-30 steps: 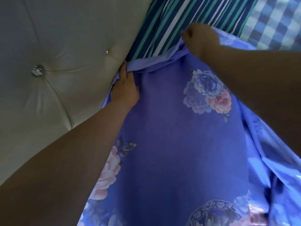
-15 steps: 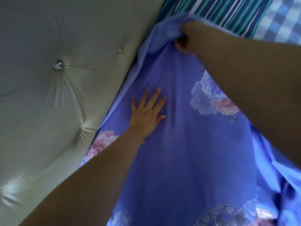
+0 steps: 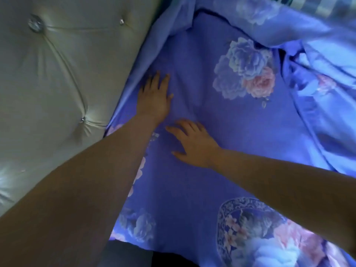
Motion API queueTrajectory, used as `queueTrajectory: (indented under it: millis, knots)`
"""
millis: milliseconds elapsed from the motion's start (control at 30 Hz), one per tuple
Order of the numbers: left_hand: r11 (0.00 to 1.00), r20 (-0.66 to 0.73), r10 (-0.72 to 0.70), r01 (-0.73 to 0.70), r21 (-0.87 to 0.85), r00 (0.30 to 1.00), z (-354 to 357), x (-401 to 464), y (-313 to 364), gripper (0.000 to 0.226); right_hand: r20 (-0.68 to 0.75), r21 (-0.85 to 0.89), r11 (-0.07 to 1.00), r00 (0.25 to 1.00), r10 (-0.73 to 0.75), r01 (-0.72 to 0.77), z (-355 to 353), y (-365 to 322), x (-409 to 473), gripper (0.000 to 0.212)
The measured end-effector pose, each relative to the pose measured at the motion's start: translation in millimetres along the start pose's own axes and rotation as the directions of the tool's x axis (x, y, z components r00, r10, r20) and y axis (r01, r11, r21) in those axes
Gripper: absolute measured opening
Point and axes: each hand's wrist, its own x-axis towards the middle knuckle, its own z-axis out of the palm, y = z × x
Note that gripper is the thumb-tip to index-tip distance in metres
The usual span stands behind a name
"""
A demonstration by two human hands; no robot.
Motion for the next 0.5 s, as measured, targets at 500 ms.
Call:
queueTrajectory:
  millis: [500]
  knots:
    - [0.978,0.154,-0.181,0.195,-0.081,0.971,69,-259,166,0.064,0.130,0.029,0.937,0.931,0.341,-0.348,-14,72,-194,0.061]
